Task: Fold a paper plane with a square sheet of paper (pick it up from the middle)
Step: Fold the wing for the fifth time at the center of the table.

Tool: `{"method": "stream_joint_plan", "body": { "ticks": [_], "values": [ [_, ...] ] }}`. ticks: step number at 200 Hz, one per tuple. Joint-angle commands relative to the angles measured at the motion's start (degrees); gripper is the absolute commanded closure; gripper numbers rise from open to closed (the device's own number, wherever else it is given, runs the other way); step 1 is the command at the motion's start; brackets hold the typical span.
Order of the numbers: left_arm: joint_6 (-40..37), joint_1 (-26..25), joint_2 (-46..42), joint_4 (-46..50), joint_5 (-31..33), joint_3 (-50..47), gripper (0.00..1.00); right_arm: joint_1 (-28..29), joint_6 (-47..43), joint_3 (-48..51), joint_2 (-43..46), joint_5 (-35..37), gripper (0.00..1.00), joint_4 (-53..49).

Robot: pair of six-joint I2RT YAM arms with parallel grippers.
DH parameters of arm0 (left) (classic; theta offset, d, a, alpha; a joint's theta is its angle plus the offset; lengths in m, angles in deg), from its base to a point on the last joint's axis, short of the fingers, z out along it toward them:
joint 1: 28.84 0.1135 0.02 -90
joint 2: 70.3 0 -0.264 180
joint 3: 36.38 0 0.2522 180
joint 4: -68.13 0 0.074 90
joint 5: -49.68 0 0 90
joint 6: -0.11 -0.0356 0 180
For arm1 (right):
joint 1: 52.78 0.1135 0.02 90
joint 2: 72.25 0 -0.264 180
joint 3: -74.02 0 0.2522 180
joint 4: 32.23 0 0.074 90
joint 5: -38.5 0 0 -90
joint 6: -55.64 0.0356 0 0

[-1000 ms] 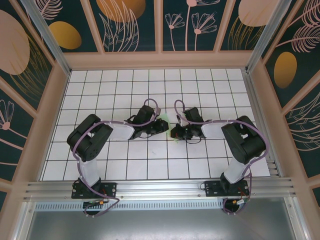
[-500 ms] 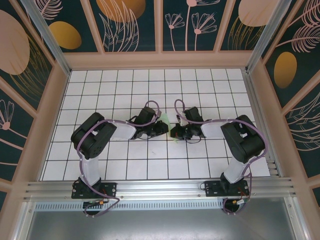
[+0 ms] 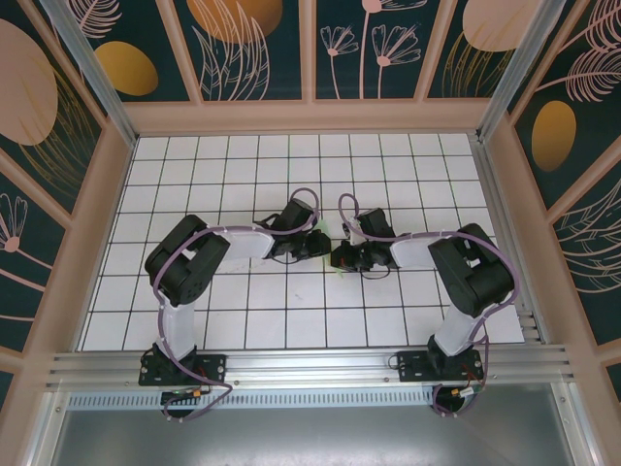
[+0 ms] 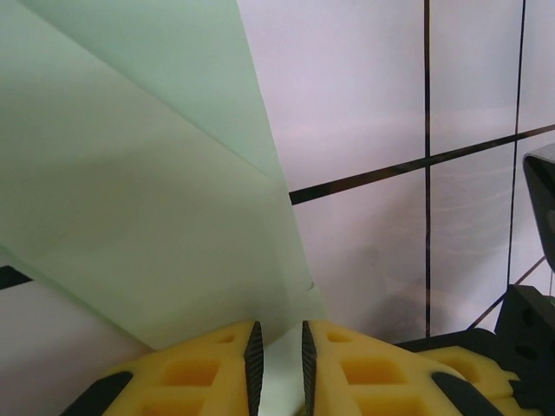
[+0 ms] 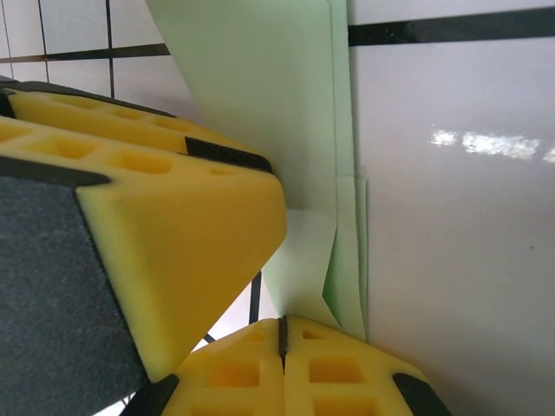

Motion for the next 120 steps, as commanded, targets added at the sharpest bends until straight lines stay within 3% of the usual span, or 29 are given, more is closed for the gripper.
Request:
{"method": "stream_joint_plan", "body": {
  "ticks": [1,120],
  "values": [
    [-3.69,1.50,2.72,3.61,7.18,1.16,0.75,0.37,-1.77,4.48,-3.34,5.31,1.00,-9.69],
    [-10.38,6.76,4.61,4.90,3.44,6.60,0.69,0.37,-2.82,6.90,-3.56,5.58,1.00,-10.41]
  ]
}}
